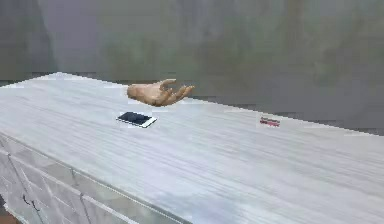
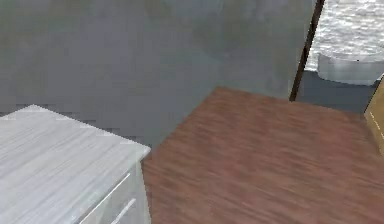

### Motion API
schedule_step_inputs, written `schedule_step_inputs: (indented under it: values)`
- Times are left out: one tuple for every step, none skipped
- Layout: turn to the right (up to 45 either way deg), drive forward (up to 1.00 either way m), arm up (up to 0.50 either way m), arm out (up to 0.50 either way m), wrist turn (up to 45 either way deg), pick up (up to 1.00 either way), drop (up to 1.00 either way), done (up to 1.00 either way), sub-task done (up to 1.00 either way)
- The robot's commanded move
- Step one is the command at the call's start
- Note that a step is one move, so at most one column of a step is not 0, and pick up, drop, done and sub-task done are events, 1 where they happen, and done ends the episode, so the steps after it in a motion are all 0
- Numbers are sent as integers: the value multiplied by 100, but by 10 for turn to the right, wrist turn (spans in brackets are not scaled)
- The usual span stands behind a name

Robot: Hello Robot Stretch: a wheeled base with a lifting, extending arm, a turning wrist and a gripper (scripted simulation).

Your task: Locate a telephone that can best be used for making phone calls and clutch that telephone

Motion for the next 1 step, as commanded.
schedule_step_inputs:
  values:
    - [-450,0,0,0,0,0,0,0,0]
